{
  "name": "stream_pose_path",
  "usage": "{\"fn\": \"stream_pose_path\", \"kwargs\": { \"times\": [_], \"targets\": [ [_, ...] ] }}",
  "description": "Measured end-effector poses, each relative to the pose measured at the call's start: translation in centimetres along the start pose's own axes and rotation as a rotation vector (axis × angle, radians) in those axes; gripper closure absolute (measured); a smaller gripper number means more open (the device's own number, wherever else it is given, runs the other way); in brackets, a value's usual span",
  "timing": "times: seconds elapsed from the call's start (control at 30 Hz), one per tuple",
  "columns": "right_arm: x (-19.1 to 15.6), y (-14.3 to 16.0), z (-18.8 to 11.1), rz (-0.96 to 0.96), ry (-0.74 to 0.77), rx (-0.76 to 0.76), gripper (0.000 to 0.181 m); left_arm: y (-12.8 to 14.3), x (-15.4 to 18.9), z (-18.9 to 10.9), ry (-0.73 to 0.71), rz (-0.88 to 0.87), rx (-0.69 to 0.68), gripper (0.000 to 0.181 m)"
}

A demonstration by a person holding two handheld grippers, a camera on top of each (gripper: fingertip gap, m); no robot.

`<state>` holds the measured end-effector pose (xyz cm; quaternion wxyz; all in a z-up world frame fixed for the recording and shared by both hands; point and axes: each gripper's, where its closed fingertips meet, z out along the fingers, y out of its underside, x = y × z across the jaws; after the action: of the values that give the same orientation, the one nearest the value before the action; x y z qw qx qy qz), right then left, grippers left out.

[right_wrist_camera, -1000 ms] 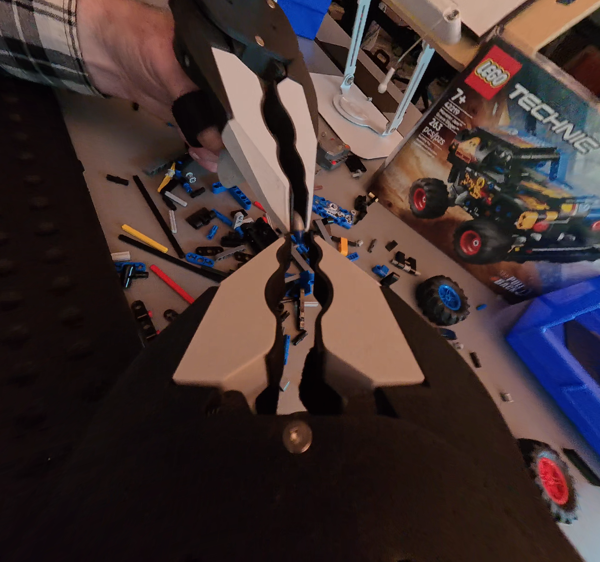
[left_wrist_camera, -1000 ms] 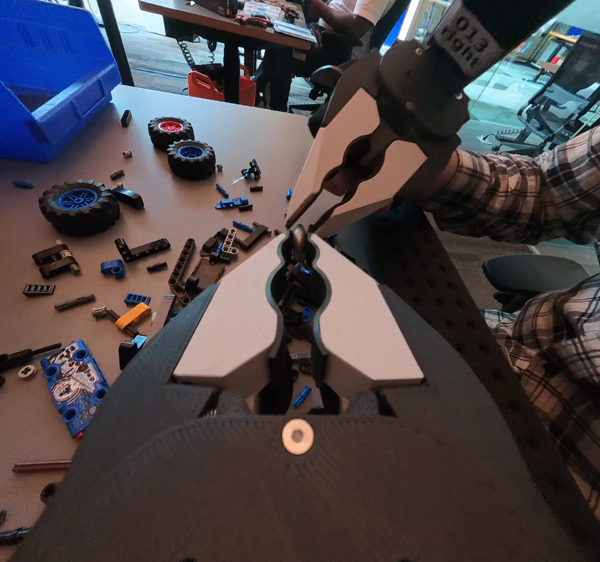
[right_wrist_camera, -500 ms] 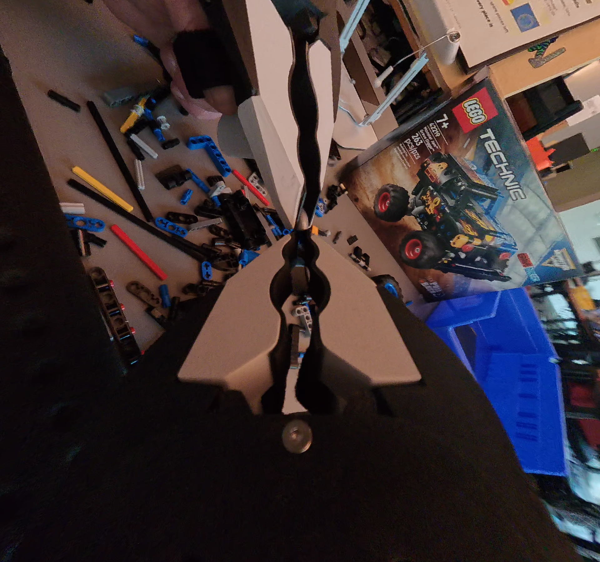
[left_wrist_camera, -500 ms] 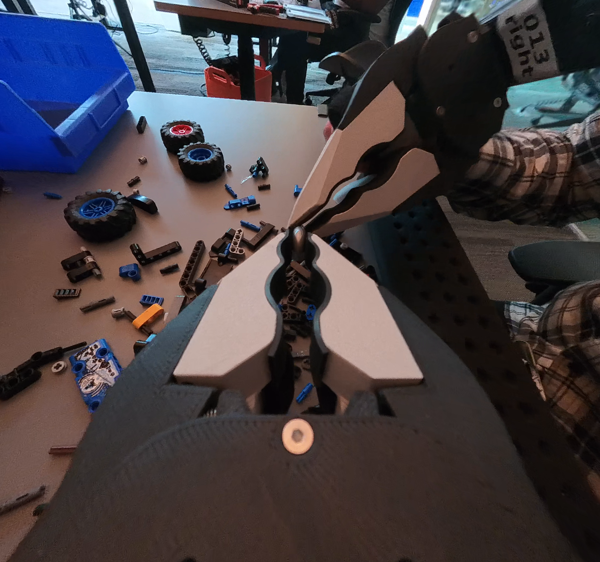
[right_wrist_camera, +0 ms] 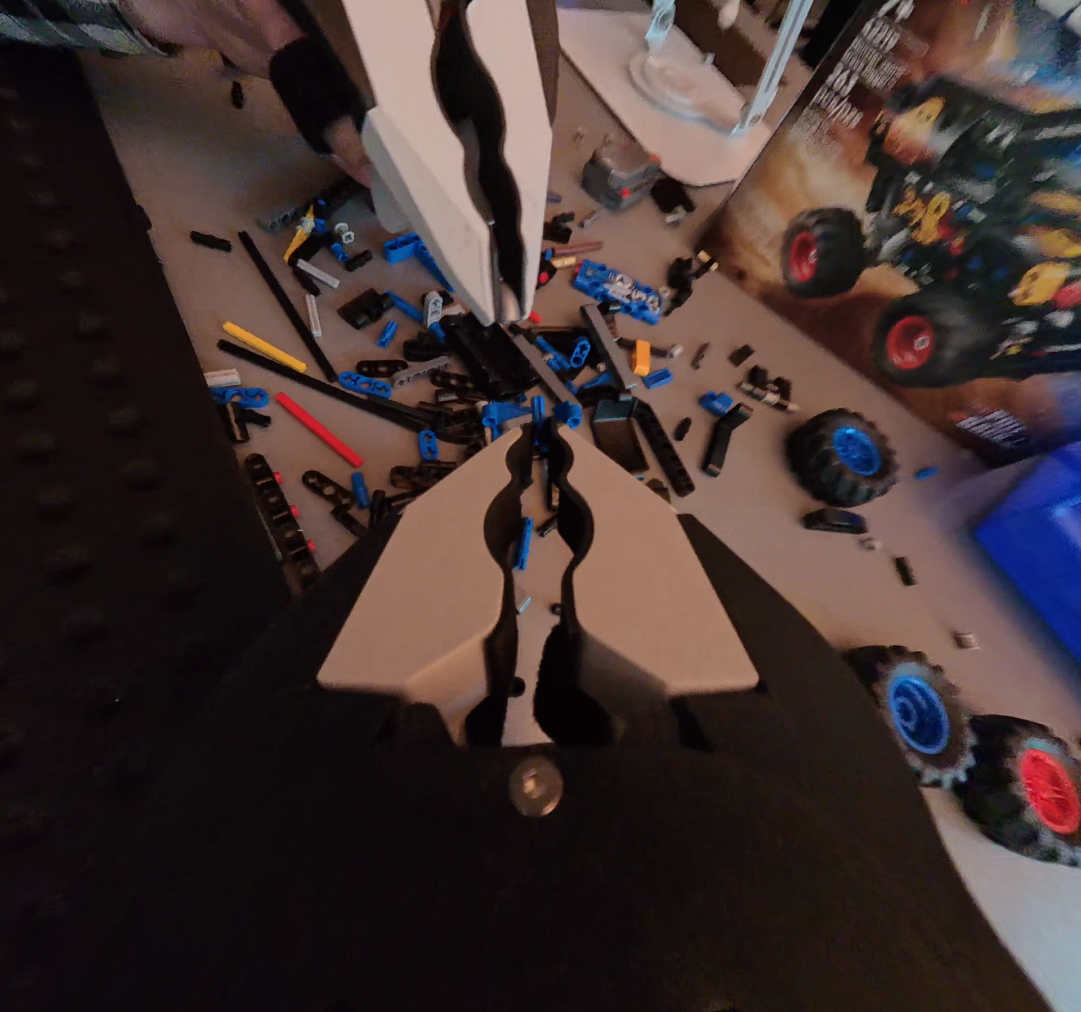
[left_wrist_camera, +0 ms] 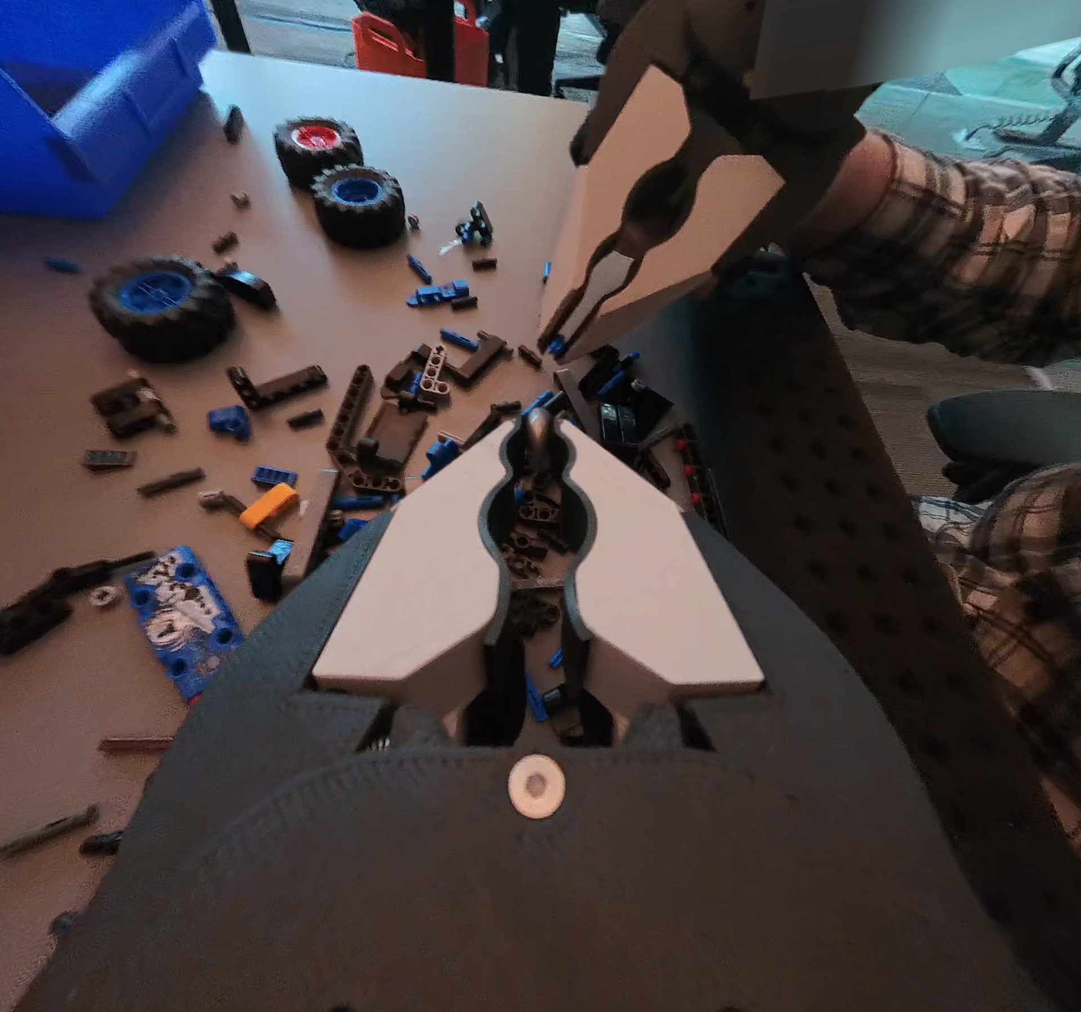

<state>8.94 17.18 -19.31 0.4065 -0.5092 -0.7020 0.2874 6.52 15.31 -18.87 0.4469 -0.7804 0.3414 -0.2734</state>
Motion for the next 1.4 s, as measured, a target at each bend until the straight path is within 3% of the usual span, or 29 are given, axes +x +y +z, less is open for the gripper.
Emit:
{"fn": "stream_pose_path", "kwargs": {
  "times": [0.23, 0.37, 0.5, 0.67, 0.8, 0.97, 1.07, 1.17, 1.4],
  "targets": [
    [0.3, 1.5, 0.5, 0.121, -0.104, -0.040, 0.161, 3.2, -1.9, 1.3, -0.085, 0.043, -0.155, 0.172],
    [2.2, 2.1, -2.1, 0.166, -0.058, -0.062, 0.164, 3.3, -1.9, 1.4, -0.104, 0.055, -0.169, 0.165],
    [2.5, 5.4, -4.7, 0.164, -0.040, -0.220, 0.161, 3.3, -1.9, 1.5, -0.110, 0.066, -0.171, 0.159],
    [0.4, 7.6, -6.8, 0.213, -0.092, -0.292, 0.164, 3.3, -2.1, 1.5, -0.127, 0.068, -0.174, 0.157],
    [-2.3, 9.1, -6.5, 0.245, -0.141, -0.394, 0.165, 3.0, -2.0, 1.5, -0.130, 0.076, -0.165, 0.157],
    [-3.6, 9.2, -4.5, 0.266, -0.142, -0.428, 0.165, 2.8, -1.5, 1.8, -0.121, 0.090, -0.157, 0.156],
    [-4.3, 9.0, -3.9, 0.252, -0.165, -0.440, 0.179, 2.7, -1.3, 1.8, -0.119, 0.099, -0.155, 0.156],
    [-3.9, 8.7, -3.8, 0.212, -0.127, -0.434, 0.179, 2.3, -0.9, 1.9, -0.107, 0.111, -0.140, 0.156],
    [-3.7, 3.9, -4.0, 0.058, -0.052, -0.266, 0.179, 0.1, 3.2, 2.7, 0.004, 0.237, -0.043, 0.156]
  ]
}}
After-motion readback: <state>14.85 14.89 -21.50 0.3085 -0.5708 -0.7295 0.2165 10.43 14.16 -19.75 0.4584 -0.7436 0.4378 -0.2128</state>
